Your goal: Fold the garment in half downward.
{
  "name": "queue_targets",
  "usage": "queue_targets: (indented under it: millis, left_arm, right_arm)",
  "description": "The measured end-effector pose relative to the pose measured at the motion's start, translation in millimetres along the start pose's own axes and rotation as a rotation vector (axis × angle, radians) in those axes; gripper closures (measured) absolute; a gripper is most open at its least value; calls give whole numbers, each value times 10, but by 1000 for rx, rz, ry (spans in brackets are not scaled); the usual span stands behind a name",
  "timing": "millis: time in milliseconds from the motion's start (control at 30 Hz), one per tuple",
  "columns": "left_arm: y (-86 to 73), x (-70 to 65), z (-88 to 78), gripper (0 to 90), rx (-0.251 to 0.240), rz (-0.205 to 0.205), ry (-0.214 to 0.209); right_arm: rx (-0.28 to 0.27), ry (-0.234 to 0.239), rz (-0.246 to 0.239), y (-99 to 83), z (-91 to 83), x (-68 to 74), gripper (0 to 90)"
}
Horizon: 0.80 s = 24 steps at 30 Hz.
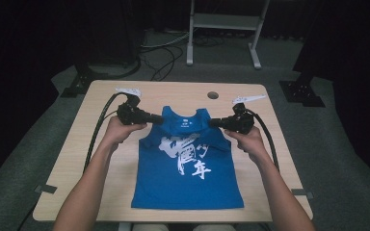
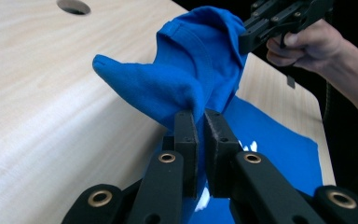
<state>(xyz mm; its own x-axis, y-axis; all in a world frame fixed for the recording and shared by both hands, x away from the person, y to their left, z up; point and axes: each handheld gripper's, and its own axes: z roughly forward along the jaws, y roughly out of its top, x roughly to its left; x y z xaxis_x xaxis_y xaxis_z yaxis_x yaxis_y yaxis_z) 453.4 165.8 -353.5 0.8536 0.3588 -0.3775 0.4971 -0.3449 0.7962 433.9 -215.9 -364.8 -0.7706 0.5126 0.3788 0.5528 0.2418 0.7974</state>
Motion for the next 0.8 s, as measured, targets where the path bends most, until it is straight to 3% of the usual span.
queue_targets:
  millis: [600, 800]
  left_arm:
    - [-175, -346, -19, 853, 51, 24, -23]
    - [-293, -459, 10, 853, 88, 28, -31]
  right_arm:
    - [18, 40, -29, -259, -141, 238, 856]
    - [32, 52, -29, -376, -149, 303, 856]
